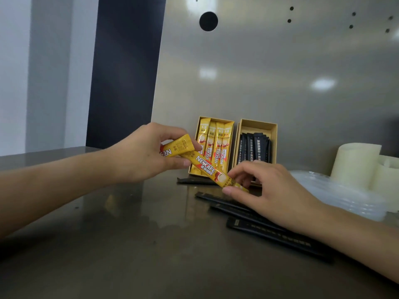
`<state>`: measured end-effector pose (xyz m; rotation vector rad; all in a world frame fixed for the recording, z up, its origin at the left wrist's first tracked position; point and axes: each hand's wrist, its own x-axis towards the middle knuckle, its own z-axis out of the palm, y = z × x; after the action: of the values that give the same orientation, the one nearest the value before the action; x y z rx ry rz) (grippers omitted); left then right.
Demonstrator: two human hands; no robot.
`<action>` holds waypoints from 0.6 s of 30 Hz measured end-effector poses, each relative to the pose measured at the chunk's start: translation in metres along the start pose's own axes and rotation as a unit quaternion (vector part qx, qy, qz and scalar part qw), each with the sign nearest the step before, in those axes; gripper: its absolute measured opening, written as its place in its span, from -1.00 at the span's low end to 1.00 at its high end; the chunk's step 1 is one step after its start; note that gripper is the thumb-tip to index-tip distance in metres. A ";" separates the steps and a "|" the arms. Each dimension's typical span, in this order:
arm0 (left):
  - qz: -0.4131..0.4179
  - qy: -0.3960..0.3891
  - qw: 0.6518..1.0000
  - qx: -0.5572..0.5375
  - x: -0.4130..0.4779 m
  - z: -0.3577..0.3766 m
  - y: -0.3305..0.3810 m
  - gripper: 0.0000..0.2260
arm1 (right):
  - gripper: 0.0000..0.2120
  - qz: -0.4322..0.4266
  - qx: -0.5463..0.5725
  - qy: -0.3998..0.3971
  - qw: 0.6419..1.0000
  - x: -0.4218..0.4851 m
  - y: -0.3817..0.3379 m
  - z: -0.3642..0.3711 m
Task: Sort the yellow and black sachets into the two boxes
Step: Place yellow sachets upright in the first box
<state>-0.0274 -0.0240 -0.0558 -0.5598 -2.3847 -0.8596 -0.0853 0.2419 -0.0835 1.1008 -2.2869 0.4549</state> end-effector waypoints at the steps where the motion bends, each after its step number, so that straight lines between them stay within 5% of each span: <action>1: 0.007 0.006 1.000 0.000 -0.001 0.001 0.001 -0.75 | -0.60 0.001 0.005 0.005 1.000 0.000 -0.001 0.000; 9: 0.001 0.050 0.998 0.037 -0.001 0.001 0.004 -0.77 | -0.74 0.019 0.018 0.043 0.999 -0.001 -0.006 -0.001; 13: -0.016 0.030 0.998 0.053 -0.002 0.002 0.004 -0.80 | -0.80 0.104 0.185 0.088 0.973 0.006 0.002 -0.007; 18: -0.026 -0.009 0.999 0.025 -0.006 0.006 0.009 -0.76 | -0.66 0.166 0.400 0.088 0.897 0.010 0.009 -0.009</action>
<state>-0.0205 -0.0152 -0.0591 -0.4901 -2.4397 -0.8179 -0.0945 0.2456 -0.0705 0.9350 -2.1479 1.6688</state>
